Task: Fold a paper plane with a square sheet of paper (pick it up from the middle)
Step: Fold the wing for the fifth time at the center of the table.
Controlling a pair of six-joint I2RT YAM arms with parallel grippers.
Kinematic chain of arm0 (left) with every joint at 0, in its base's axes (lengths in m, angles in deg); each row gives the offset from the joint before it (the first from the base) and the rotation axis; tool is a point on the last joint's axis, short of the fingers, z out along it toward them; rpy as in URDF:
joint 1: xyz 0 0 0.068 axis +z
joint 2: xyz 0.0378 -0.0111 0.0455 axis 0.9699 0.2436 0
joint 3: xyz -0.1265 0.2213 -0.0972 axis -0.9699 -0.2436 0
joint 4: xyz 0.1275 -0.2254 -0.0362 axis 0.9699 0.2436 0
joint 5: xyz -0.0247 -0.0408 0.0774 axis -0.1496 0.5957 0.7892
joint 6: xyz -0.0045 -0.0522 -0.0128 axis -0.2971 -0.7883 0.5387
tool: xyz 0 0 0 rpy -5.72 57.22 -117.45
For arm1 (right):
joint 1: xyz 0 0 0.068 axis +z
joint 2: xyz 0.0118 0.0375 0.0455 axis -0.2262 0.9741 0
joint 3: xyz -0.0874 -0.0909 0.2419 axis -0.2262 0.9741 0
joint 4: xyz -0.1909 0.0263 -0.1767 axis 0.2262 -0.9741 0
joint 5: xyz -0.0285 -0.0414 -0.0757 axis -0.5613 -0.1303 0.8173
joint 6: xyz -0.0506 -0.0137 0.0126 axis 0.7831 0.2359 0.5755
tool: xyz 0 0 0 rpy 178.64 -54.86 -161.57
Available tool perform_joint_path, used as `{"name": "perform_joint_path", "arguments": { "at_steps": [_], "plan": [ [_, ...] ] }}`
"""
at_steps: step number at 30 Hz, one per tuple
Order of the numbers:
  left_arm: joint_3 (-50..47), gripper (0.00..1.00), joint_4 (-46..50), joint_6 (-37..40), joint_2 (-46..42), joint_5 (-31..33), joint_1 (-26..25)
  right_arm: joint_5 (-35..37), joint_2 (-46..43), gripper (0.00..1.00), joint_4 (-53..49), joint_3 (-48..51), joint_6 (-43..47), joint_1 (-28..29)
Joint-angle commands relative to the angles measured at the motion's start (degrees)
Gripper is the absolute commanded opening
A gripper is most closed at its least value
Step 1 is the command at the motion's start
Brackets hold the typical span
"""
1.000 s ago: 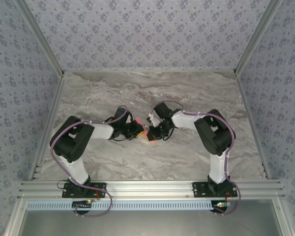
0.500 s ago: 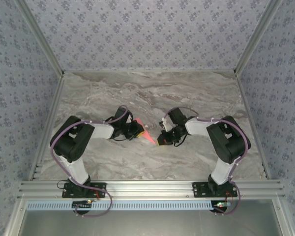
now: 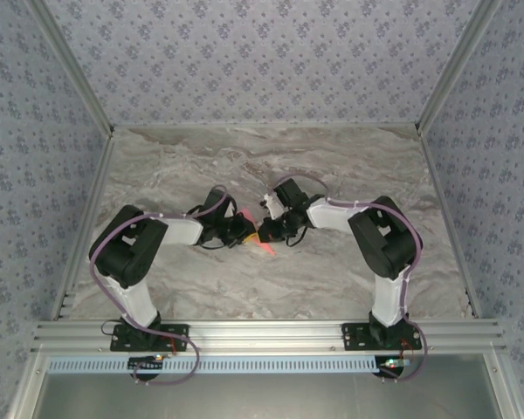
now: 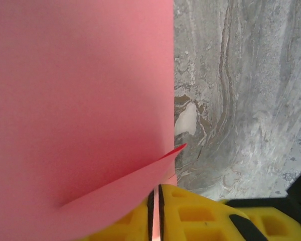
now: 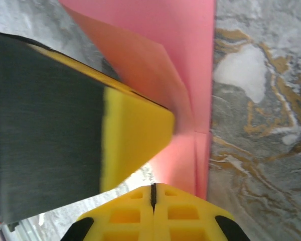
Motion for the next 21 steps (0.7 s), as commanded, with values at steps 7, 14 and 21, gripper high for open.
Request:
{"name": "perform_joint_path", "arguments": {
  "at_steps": [7, 14, 21],
  "plan": [
    [2.9, 0.19, 0.9, 8.1, -3.8, -0.3, 1.3, 5.3, 3.1, 0.00, -4.0, 1.5, 1.2, -0.4],
    [1.4, 0.22, 4.2, 19.5, -6.3, 0.7, 2.9, 5.3, 3.3, 0.00, -5.2, 2.3, 2.0, -1.0],
    [2.3, 0.23, 6.1, 28.1, -4.9, 3.3, 4.4, 4.6, 3.5, 0.00, -6.5, 2.2, 3.3, -1.0]
  ]
}}
